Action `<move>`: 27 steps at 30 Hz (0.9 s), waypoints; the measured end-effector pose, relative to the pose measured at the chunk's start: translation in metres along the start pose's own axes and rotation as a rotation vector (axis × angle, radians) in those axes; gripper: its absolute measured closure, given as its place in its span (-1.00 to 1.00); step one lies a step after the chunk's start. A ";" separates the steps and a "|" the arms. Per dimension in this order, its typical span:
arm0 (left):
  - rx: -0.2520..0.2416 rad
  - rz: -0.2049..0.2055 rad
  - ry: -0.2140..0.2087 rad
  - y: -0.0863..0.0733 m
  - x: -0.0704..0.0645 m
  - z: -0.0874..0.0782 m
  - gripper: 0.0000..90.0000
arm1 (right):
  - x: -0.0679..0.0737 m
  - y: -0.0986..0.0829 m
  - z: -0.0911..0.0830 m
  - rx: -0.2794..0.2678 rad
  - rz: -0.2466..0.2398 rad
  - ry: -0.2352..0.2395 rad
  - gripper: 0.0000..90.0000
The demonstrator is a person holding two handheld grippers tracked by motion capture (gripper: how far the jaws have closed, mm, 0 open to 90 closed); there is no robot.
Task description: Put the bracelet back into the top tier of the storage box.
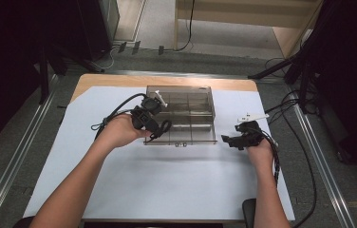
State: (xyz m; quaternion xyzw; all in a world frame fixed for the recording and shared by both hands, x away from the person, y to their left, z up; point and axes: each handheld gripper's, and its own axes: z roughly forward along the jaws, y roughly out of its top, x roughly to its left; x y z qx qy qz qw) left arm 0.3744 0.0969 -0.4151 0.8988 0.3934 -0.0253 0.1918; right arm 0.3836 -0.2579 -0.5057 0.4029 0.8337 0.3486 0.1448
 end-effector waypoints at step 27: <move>0.069 -0.010 0.034 -0.010 0.000 0.003 0.74 | 0.001 0.000 0.001 0.012 -0.005 0.001 -0.46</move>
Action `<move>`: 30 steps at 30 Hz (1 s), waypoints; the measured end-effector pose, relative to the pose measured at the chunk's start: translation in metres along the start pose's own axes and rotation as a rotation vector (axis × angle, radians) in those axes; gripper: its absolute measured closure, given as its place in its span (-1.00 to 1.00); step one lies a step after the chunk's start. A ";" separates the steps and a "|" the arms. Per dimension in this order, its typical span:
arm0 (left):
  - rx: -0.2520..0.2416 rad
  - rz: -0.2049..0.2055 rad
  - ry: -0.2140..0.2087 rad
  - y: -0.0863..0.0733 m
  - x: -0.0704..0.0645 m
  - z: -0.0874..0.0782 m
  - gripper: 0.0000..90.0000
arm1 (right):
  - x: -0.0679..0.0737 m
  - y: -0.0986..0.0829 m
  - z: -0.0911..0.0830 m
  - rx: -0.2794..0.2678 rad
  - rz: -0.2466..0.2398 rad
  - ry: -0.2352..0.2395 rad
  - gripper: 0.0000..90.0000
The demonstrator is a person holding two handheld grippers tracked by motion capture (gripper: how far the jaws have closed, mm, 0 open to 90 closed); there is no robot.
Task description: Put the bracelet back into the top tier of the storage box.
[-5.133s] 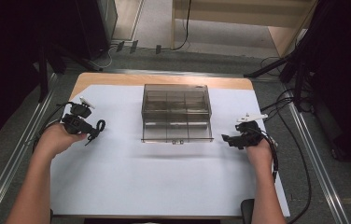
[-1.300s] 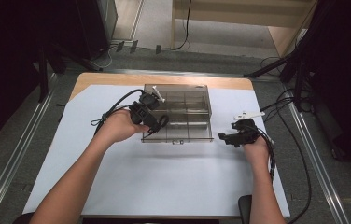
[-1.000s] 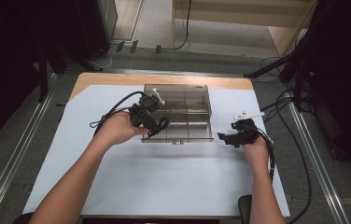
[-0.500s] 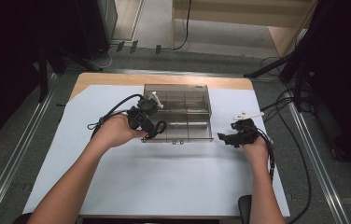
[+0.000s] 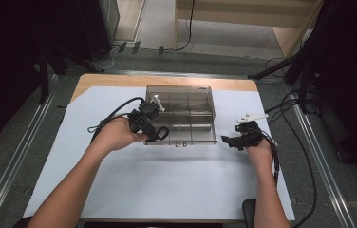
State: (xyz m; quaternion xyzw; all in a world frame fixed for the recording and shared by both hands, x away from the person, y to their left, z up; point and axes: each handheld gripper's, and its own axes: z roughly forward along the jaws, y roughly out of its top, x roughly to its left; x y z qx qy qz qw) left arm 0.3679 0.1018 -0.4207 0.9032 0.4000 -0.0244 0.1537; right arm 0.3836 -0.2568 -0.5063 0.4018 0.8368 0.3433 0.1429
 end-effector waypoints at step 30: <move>-0.030 0.019 -0.007 0.003 -0.001 0.006 0.48 | 0.001 0.000 0.001 0.004 -0.002 0.005 -0.46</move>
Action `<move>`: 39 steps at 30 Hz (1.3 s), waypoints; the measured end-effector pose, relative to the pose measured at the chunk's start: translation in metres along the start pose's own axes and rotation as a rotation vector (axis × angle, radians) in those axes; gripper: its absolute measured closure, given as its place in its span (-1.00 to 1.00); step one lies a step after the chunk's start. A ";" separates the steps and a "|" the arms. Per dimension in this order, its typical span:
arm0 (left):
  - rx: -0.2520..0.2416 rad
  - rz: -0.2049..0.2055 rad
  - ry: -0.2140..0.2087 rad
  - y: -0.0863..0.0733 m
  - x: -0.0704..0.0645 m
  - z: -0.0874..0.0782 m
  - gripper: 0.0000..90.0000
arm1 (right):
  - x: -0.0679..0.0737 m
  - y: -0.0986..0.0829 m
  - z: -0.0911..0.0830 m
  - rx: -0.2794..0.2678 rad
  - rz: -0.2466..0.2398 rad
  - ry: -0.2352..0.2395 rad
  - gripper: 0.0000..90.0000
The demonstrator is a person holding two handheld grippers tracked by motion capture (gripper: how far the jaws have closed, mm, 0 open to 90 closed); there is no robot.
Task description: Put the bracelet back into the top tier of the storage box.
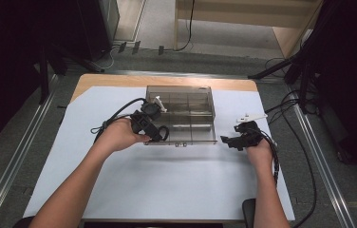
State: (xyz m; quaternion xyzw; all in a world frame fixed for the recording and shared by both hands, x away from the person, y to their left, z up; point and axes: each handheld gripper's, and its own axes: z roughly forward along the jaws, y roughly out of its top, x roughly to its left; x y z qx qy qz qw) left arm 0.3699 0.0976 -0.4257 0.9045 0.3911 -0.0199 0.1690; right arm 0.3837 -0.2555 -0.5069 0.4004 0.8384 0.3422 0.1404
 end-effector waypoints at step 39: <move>-0.019 0.024 0.039 0.000 0.004 -0.005 0.86 | 0.000 0.000 0.000 0.003 -0.004 0.002 -0.44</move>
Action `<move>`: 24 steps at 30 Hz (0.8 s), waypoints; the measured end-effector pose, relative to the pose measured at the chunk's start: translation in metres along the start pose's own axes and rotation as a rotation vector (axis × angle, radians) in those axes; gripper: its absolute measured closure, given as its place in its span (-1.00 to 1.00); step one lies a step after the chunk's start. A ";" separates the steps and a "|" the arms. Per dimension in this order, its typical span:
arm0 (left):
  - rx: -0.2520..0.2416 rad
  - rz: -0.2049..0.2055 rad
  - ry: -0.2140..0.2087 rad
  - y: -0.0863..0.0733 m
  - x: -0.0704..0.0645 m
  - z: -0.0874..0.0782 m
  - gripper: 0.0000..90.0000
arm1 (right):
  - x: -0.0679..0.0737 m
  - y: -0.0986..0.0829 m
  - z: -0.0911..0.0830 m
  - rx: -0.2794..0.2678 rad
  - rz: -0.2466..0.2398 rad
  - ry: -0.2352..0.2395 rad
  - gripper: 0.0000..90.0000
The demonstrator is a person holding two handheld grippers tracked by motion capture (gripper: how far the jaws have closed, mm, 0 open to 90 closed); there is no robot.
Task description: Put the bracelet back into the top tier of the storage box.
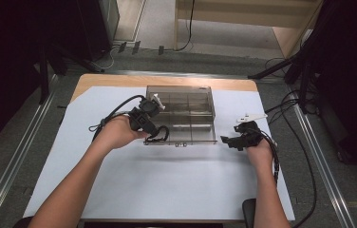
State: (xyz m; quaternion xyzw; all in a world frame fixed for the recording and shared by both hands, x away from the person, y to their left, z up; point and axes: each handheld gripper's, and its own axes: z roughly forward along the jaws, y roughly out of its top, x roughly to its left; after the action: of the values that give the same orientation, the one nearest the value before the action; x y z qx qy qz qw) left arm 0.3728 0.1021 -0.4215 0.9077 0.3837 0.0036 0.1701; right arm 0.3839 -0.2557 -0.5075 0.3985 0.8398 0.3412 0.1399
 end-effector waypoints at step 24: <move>-0.095 -0.041 -0.039 -0.029 0.013 -0.045 0.40 | 0.000 -0.001 0.000 0.017 0.005 -0.002 -0.44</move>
State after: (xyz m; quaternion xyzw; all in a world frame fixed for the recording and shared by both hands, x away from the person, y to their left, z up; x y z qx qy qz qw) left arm 0.3557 0.1435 -0.3892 0.8903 0.3984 0.0007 0.2206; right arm 0.3837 -0.2564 -0.5088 0.4022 0.8414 0.3341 0.1365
